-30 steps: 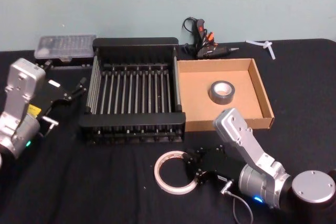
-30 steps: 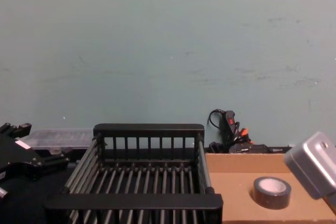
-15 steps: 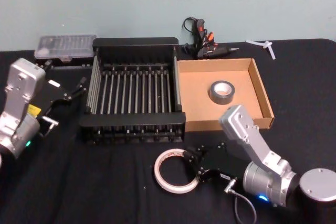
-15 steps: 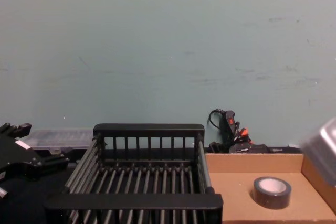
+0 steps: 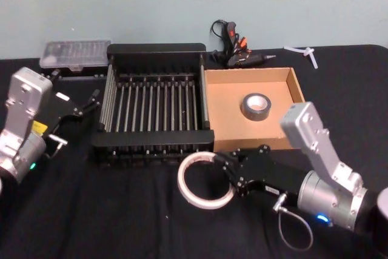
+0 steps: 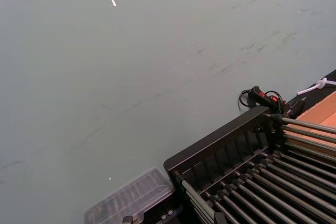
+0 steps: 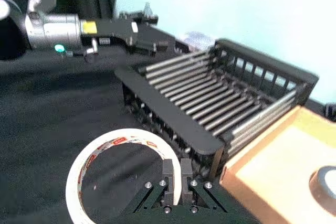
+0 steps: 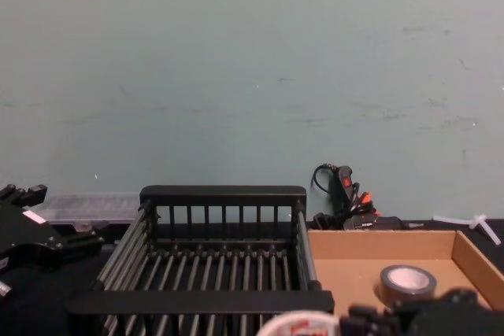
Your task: Pick up the white tape and place it into the black box , Pick up the silver tape and place it into the brown box.
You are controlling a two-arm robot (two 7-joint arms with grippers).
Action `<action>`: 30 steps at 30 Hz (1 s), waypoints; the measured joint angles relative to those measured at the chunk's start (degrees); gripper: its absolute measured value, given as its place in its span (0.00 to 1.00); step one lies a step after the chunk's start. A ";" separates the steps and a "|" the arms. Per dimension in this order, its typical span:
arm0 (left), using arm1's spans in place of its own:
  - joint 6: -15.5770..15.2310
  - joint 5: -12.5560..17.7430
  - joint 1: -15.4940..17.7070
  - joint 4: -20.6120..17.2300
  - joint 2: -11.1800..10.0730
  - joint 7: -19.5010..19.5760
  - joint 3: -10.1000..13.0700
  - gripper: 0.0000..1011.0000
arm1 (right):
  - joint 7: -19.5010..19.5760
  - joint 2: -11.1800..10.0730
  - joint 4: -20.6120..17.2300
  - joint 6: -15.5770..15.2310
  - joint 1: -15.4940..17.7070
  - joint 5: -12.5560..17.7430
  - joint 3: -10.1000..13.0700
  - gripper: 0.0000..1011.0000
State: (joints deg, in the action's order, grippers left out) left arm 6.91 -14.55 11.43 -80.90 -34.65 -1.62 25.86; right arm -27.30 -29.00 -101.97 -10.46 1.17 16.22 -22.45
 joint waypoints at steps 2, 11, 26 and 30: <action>0.00 0.00 0.00 0.00 0.00 0.00 0.00 0.99 | -0.01 -0.24 -0.51 0.32 0.00 0.45 0.16 0.09; 0.00 0.00 0.00 0.00 0.00 0.00 0.00 0.99 | 0.99 -0.19 -1.61 1.55 -2.16 1.70 -0.12 0.09; 0.00 0.00 0.00 0.00 0.00 0.00 0.00 0.99 | 5.08 4.82 2.48 0.03 -9.29 1.05 -2.20 0.09; 0.00 0.00 0.00 0.00 0.00 0.00 0.00 0.99 | 6.71 6.91 4.68 -1.11 -11.57 0.22 -2.64 0.09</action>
State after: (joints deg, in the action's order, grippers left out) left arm 6.91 -14.55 11.43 -80.90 -34.65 -1.62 25.86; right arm -20.59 -22.08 -97.29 -11.57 -10.39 16.45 -25.09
